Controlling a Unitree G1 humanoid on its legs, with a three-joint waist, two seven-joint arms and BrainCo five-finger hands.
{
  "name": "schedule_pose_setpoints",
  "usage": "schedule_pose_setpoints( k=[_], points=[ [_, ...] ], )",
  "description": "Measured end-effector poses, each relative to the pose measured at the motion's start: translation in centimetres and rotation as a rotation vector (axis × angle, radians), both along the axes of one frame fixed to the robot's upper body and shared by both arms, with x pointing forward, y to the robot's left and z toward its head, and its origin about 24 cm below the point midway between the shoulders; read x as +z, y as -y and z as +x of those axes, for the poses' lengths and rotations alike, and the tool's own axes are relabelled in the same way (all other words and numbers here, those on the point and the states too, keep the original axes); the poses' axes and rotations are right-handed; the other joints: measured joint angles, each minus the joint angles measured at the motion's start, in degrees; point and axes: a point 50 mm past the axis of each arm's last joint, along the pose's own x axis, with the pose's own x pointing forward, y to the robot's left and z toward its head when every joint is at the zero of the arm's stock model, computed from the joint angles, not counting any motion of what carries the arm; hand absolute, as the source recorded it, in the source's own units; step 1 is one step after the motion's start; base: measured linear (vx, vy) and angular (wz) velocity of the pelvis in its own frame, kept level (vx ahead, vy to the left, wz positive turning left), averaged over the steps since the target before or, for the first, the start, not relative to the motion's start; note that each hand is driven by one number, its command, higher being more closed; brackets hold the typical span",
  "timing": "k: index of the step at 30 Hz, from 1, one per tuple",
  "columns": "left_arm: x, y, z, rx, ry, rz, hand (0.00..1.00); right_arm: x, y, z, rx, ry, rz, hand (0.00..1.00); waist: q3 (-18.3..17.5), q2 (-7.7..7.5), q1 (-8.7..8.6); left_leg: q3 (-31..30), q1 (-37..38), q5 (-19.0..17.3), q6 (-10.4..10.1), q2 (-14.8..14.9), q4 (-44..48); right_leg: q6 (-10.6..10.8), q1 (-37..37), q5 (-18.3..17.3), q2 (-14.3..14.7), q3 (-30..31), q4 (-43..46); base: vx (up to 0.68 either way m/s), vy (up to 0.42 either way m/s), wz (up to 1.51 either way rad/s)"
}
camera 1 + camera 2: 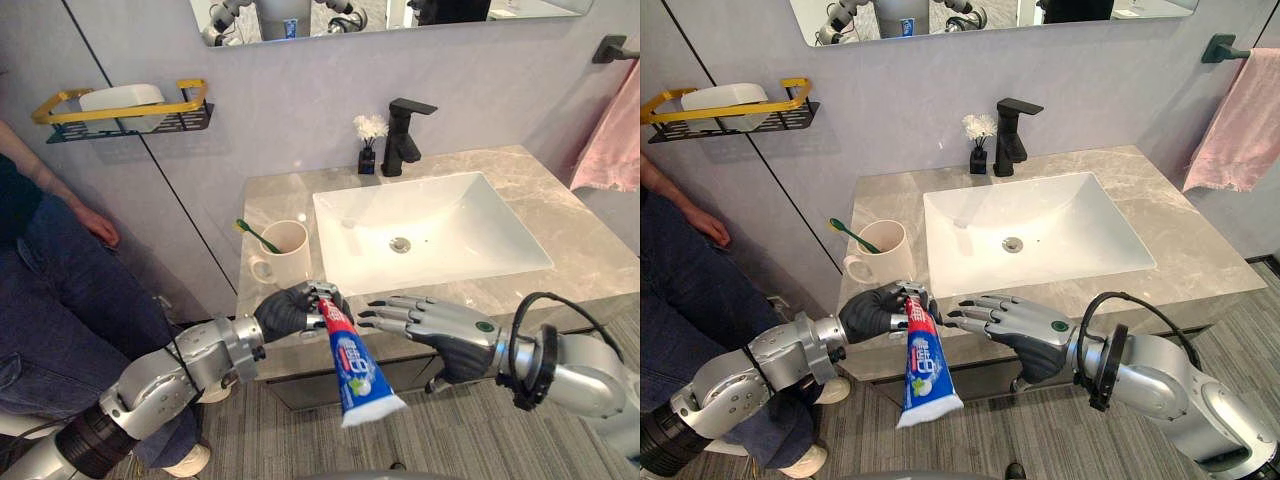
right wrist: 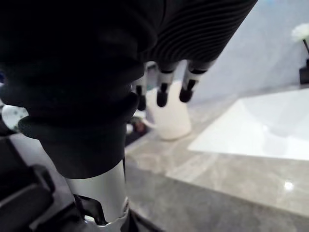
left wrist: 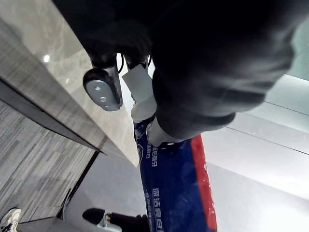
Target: Organize washtable
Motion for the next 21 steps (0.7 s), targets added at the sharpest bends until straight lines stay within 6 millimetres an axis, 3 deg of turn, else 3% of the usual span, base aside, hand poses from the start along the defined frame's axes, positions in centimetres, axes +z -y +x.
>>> schedule_pose_setpoints(
  k=[8, 16, 19, 21],
  points=[
    [-0.4, 0.7, -0.2, 0.005, -0.023, -0.019, 1.00, -0.6, 0.0, 0.4, -0.030, 0.154, -0.035, 0.00, 0.0, 0.03, -0.09, -1.1, 0.0, 0.8, 0.2, -0.5, -0.6, 0.0, 0.3, 0.0, -0.4, -1.1, 0.0, -0.02, 0.004, 0.08],
    [0.2, 0.6, 0.3, 0.042, 0.002, -0.034, 1.00, 0.4, 0.5, 0.8, -0.073, 0.231, -0.013, 0.00, 0.0, -0.01, -0.04, -1.1, 0.1, 0.9, 0.2, -0.5, -0.6, 0.1, 0.3, 0.0, -0.4, -1.1, 0.1, 0.00, 0.000, 0.00],
    [2.5, -0.5, 2.0, 0.130, 0.112, -0.060, 1.00, 0.6, 0.7, 0.7, -0.074, 0.172, 0.018, 0.00, 0.0, -0.05, 0.18, -1.1, 0.2, 0.9, 0.2, -0.4, -0.6, 0.1, 0.4, 0.0, -0.4, -1.1, 0.2, 0.00, 0.000, 0.00],
    [5.5, -1.2, 3.5, 0.183, 0.237, -0.106, 1.00, 0.5, 0.7, 0.6, -0.066, 0.106, 0.045, 0.00, 0.0, -0.10, 0.89, -1.1, 0.2, 0.9, 0.2, -0.5, -0.4, 0.1, 0.5, 0.0, -0.4, -1.1, 0.4, 0.00, 0.000, 0.00]
  ],
)
